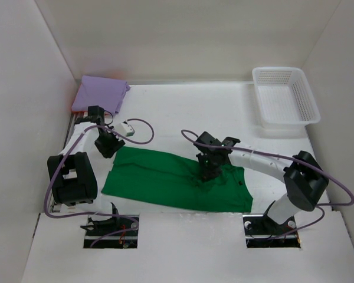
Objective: Fold and stack the t-shirts
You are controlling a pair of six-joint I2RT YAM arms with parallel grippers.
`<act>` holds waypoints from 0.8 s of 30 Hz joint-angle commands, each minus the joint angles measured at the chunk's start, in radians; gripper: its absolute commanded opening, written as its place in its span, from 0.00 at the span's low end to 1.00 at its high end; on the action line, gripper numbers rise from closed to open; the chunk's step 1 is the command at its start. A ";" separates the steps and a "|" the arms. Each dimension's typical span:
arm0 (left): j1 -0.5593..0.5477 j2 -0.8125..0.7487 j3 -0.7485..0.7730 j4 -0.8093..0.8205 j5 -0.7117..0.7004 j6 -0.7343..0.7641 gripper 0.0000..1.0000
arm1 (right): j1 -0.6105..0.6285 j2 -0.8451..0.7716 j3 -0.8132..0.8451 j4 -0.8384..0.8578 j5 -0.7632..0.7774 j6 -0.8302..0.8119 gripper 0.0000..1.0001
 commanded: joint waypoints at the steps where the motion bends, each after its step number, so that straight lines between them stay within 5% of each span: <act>1: -0.002 0.008 0.047 0.017 -0.002 0.000 0.44 | 0.048 0.003 -0.011 -0.072 -0.067 -0.007 0.27; 4: 0.001 0.020 0.050 0.028 -0.005 0.005 0.44 | 0.057 0.007 0.000 -0.082 -0.050 -0.018 0.41; 12: 0.009 0.039 0.070 0.071 -0.023 0.007 0.45 | 0.028 -0.227 -0.057 -0.049 -0.039 -0.040 0.41; 20: 0.012 0.144 0.121 0.256 -0.103 -0.168 0.53 | -0.298 -0.463 -0.245 -0.016 0.117 0.134 0.41; 24: -0.020 0.215 0.167 0.287 -0.080 -0.292 0.54 | -0.322 -0.474 -0.316 0.038 0.111 0.183 0.44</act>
